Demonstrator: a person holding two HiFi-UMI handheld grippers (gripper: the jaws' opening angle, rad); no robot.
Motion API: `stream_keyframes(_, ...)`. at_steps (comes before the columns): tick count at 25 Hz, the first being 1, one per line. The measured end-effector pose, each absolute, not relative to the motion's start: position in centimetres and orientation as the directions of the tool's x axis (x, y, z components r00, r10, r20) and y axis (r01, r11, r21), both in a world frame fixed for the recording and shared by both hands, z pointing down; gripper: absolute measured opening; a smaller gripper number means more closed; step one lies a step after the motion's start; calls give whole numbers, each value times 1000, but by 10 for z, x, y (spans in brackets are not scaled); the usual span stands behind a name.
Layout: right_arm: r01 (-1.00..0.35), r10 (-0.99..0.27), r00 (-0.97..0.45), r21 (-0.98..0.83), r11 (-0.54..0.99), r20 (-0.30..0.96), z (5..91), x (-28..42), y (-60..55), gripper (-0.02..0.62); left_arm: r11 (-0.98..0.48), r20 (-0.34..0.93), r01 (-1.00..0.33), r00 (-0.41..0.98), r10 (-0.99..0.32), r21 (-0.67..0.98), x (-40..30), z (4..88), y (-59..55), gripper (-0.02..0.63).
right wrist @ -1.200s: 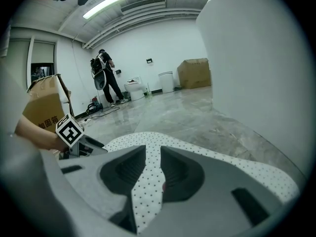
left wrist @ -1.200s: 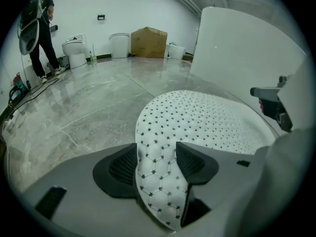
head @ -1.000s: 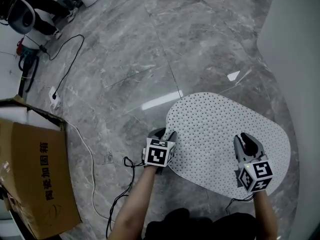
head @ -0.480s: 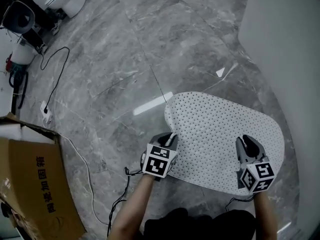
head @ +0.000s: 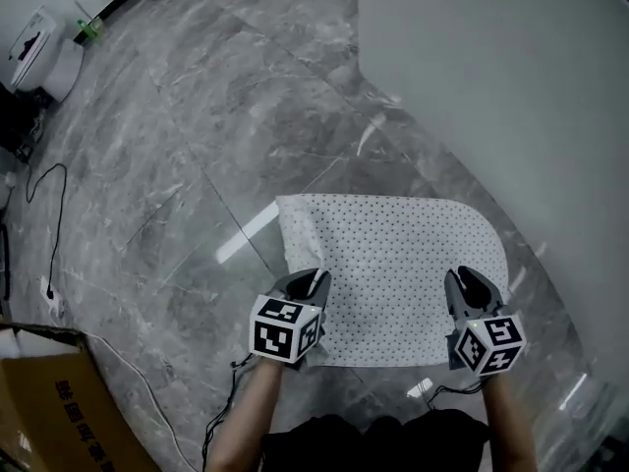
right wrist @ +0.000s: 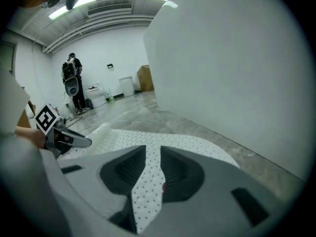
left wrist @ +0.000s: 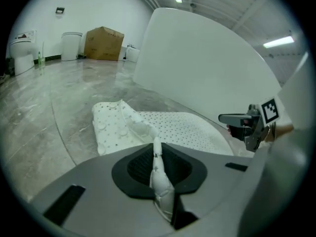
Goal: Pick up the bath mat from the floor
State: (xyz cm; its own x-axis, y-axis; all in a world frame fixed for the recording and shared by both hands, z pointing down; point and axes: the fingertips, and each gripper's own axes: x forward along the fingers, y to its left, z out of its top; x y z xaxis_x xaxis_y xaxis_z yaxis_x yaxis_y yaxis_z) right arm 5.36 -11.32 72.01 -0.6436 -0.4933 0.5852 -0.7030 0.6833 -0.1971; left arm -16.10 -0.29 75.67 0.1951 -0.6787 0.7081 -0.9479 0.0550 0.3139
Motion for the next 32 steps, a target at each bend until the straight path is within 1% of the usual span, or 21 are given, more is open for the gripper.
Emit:
stream_keyframes(7, -860, -615, -475, -183, 477, 629, 734, 156, -119, 94, -55, 700, -928, 317, -640, 369, -101, 758, -33, 41)
stream_keyframes(13, -908, -609, -354, -107, 404, 709, 759, 218, -117, 95, -144, 681, -894, 419, -601, 423, -52, 759, -60, 43)
stream_keyframes(15, -920, -607, -314, -77, 384, 730, 766, 232, -121, 114, -172, 680, -886, 444, -584, 431, -38, 761, -66, 43)
stream_keyframes(18, -926, -580, -281, -58, 373, 764, 780, 242, -127, 153, -199, 682, -879, 463, -565, 433, -23, 764, -72, 43)
stream_keyframes(26, -901, -482, -278, -51, 431, 831, 811, 244, -128, 273, -221, 688, -879, 470, -553, 423, -15, 768, -76, 43)
stream_keyframes(32, -886, -418, -273, -57, 461, 867, 825, 241, -127, 295, -211, 688, -881, 465, -557, 424, -19, 770, -74, 44)
